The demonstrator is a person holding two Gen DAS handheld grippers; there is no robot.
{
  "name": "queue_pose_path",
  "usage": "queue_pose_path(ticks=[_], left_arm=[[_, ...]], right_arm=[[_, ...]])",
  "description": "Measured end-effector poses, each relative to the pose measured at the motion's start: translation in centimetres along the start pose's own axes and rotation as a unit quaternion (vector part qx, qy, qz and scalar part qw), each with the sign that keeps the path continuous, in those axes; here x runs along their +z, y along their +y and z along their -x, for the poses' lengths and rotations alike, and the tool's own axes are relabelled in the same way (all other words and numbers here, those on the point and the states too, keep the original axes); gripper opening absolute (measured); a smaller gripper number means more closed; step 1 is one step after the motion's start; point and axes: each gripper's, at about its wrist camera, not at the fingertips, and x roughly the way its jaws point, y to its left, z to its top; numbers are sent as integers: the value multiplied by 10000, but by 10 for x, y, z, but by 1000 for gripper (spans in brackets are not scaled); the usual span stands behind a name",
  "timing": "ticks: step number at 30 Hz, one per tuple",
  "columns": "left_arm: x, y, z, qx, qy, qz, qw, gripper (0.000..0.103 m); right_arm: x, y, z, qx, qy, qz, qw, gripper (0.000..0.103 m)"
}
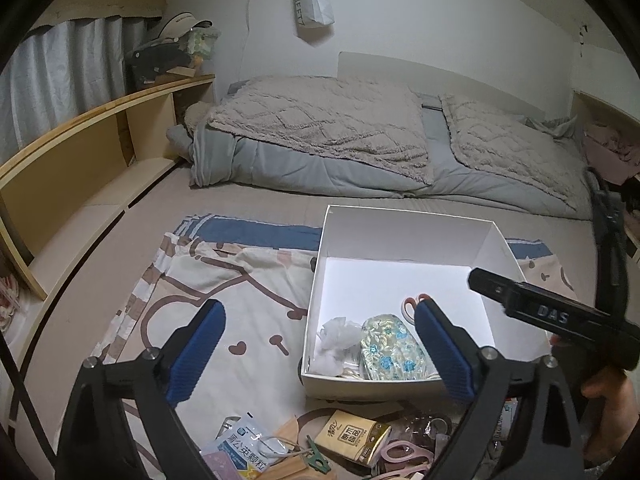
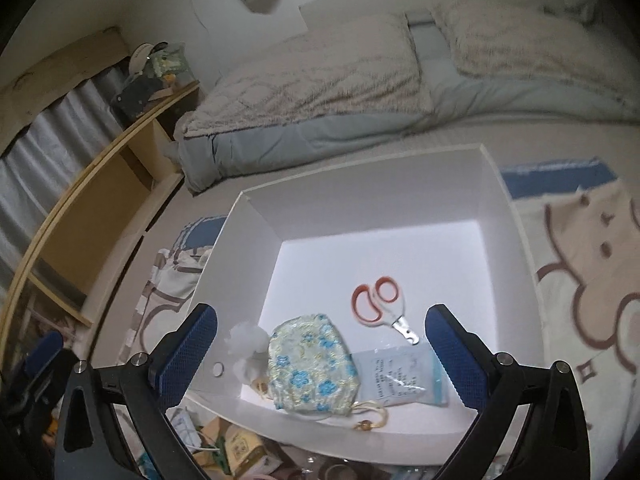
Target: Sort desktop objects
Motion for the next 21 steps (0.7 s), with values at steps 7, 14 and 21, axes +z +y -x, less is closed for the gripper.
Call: queue_pose_path(ticks=[7,14,21], left_arm=[[0,0,5,-51,12,-39,10000,101],[1,-3,11,-182,6,-46,9998,103],[0,-7,21,-329,-55,-85,9994,103]], right_arm=[[-2,9,25,-252,-238,322,9989,103],[-11,14,51,-381,-464,440,9972,103],[-19,12,77,-524,-664,425,9955,103]])
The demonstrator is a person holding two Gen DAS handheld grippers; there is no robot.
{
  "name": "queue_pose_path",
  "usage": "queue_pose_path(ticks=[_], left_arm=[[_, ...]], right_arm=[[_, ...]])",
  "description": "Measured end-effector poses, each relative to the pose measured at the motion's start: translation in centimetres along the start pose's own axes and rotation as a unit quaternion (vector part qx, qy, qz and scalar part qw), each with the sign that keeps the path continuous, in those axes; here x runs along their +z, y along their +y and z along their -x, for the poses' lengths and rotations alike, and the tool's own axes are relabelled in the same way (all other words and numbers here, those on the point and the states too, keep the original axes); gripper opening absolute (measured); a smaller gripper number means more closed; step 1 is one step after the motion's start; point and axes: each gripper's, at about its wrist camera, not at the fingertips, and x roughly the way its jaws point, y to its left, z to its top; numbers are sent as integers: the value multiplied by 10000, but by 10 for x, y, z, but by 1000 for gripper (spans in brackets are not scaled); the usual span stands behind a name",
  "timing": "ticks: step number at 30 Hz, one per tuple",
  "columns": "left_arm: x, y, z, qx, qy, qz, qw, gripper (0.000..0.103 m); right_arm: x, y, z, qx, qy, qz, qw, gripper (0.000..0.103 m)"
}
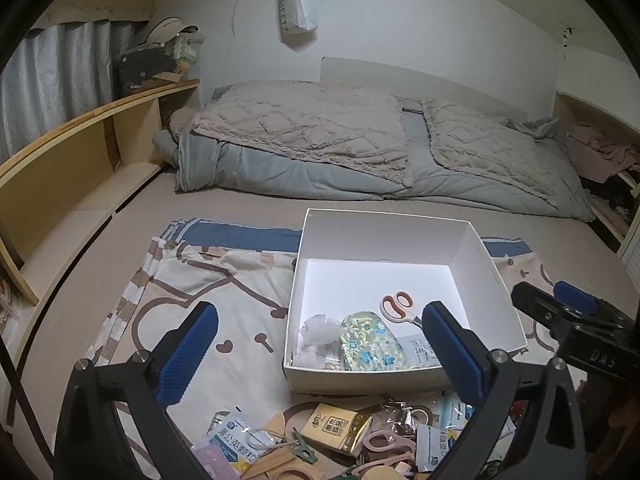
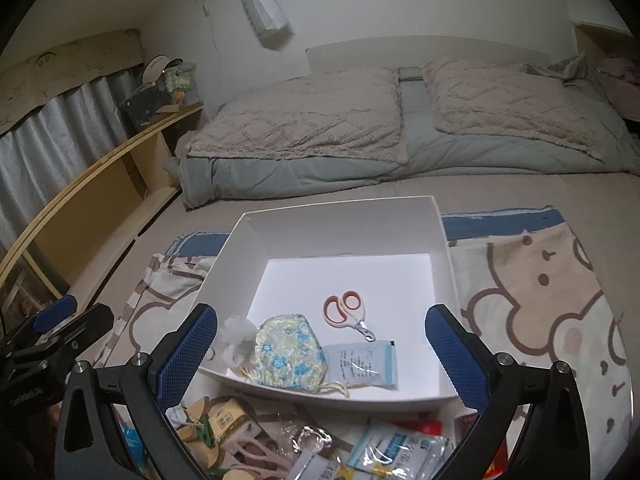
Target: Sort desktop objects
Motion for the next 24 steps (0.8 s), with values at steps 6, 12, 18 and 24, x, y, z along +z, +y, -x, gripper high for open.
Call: queue_pose_path(ticks=[6,12,18,24], left_arm=[[0,-2,8,-175,10,53,9998,103],[-1,-7,20,-219,-53,9,9997,103],[-5,-12,42,-269,-121,-27,9996,103],[-13,-17,63,-258,-198,-170,9993,103]], right_arm=[[-3,-1,20,-122,-160,87,9998,103],[-6,-1,37,-171,-251,141,9994,103],[-10,2,62,-208,-399,175,9988,103],[-15,6,84,-334,-496,306,9977,103]])
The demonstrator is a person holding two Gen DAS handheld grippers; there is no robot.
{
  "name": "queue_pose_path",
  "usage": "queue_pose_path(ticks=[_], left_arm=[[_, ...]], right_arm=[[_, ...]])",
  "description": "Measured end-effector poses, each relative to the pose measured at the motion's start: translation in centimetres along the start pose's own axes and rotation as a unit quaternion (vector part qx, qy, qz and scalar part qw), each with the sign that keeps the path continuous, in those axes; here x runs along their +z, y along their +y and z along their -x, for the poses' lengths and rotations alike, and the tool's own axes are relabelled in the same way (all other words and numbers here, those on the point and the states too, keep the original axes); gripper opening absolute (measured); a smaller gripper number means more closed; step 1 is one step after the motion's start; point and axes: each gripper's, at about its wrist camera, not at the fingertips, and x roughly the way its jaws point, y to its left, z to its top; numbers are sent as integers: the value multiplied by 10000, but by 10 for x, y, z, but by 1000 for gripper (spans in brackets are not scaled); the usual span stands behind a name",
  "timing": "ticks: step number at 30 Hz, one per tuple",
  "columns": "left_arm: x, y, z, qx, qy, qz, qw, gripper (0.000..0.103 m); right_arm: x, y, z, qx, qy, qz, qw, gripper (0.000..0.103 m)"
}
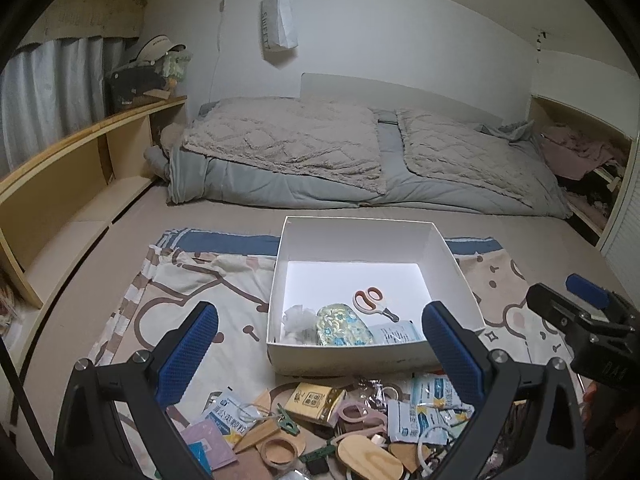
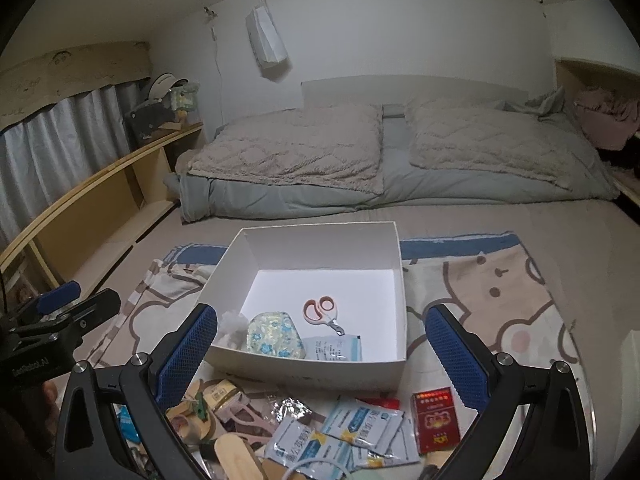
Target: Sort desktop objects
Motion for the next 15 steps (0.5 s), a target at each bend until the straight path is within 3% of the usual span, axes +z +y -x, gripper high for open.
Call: queue_pose_path(ticks=[15], left_arm=[[-22,-5,47,-91,-64,-74,9999,103]], right_arm=[[-20,2,50,-103,-129,126,9998,103]])
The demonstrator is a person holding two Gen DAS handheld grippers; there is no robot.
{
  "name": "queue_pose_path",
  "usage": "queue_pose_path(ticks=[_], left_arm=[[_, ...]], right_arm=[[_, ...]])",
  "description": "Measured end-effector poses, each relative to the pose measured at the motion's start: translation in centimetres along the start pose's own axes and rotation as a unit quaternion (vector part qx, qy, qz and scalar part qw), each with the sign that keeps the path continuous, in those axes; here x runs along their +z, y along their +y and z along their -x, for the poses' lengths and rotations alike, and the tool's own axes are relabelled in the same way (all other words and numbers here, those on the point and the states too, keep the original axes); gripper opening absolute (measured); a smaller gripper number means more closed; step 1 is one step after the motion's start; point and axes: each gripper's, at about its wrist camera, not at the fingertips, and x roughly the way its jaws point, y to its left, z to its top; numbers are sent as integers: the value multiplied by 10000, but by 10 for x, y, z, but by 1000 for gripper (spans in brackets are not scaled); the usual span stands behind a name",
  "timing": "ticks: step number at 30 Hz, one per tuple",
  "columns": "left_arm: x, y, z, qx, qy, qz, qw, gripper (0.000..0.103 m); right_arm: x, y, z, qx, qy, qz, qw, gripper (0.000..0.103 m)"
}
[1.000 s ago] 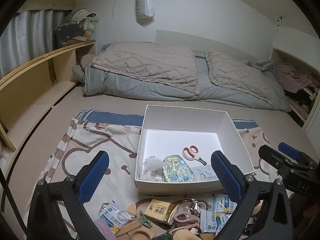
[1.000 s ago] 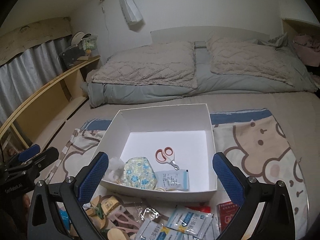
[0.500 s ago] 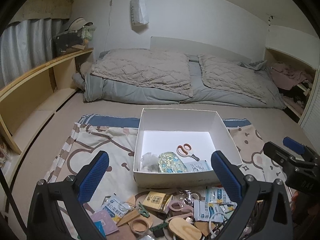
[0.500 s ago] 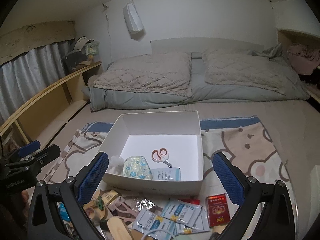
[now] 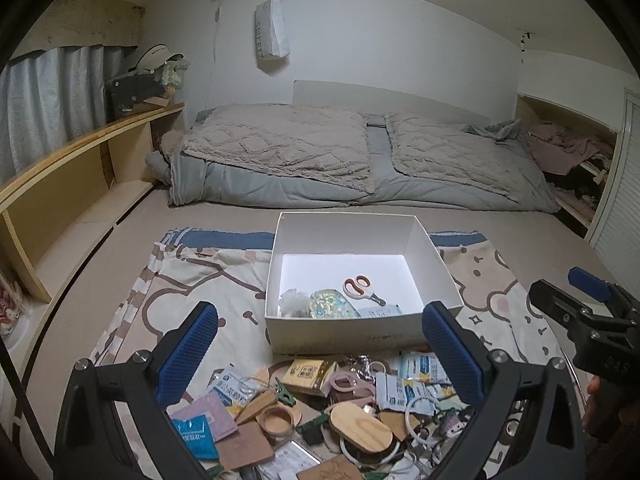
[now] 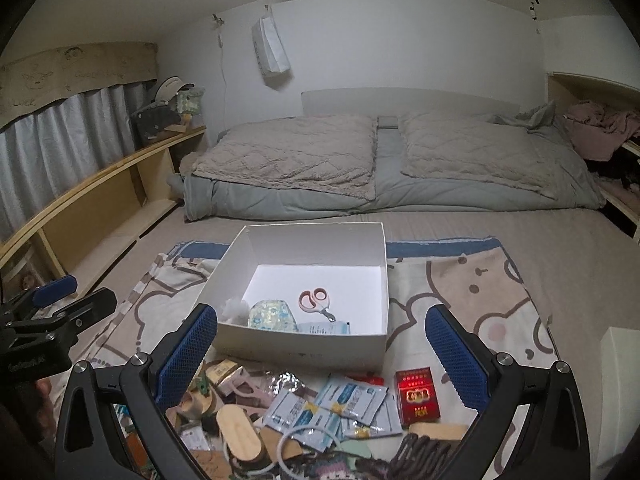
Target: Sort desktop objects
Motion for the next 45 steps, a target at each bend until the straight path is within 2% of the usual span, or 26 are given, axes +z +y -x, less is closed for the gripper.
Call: queue_pose_path(ticks=[19,34,45], left_arm=[[-29,-1,34,59,-46,-162,9998,103],[-50,2,54,140,-83,-113,9998,103],[-61,-5,63,115,-58,-256,9996,103]], right_arm=[[-35,3,46,-168,-201,122,9996,103],[-55,9,62,-364,-176,202,9990,103],[-65,16,72,-542,-222,192,9981,103]])
